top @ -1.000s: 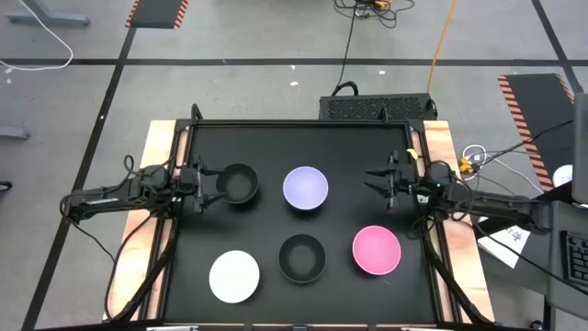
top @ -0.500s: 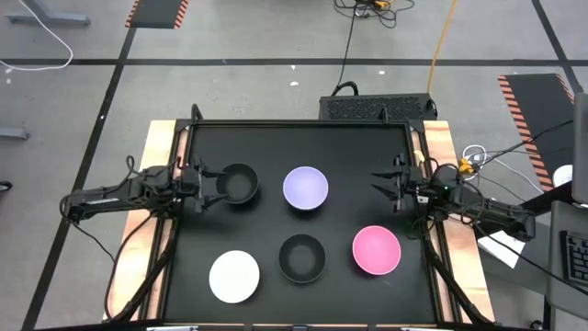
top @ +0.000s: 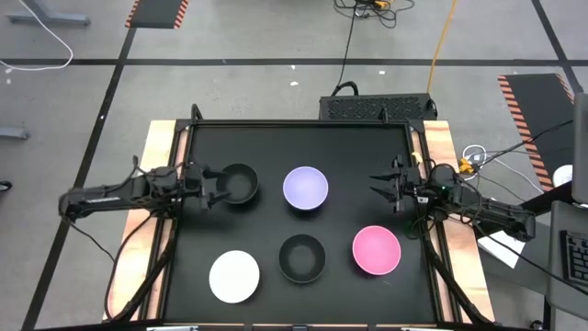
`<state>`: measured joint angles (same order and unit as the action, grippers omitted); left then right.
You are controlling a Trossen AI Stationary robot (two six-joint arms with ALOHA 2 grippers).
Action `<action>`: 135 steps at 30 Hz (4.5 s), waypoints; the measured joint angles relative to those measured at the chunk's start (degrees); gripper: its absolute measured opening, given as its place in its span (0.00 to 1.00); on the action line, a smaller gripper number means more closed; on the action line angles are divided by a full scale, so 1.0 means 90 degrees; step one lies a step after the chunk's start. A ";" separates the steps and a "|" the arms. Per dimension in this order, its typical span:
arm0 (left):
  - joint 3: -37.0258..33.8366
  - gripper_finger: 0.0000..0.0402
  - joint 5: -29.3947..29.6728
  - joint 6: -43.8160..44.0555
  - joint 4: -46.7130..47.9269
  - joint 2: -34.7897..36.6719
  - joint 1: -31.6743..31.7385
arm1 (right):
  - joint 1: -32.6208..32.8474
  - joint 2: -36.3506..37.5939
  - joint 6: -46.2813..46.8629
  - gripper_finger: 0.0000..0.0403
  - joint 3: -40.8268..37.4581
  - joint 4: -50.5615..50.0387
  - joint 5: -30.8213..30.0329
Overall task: Nest bowls inside each other
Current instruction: Stack the top left black bowl on top of the black bowl
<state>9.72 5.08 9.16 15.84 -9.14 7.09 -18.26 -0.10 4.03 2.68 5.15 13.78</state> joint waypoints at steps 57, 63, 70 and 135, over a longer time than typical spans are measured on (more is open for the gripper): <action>0.3631 0.87 -0.1403 0.0288 0.2366 -0.7012 0.0795 | 0.0000 -0.0007 0.0361 0.38 -0.0180 -0.0292 0.0002; 0.3763 0.87 -0.1400 0.0253 0.2402 -0.7211 0.0670 | 0.0000 -0.0010 0.0359 0.38 -0.0180 -0.0292 0.0002; 0.4034 0.87 -0.1275 0.0116 0.2387 -0.7058 0.0726 | 0.0000 -0.0010 0.0423 0.38 -0.0180 -0.0292 0.0009; 0.3455 0.01 -0.0535 -0.0896 0.0286 -0.7053 -0.0057 | 0.0000 -0.0036 0.0430 0.38 -0.0180 -0.0270 0.0177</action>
<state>40.82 0.27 1.10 18.42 -72.62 6.58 -18.26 -0.42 7.90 1.06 2.72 15.38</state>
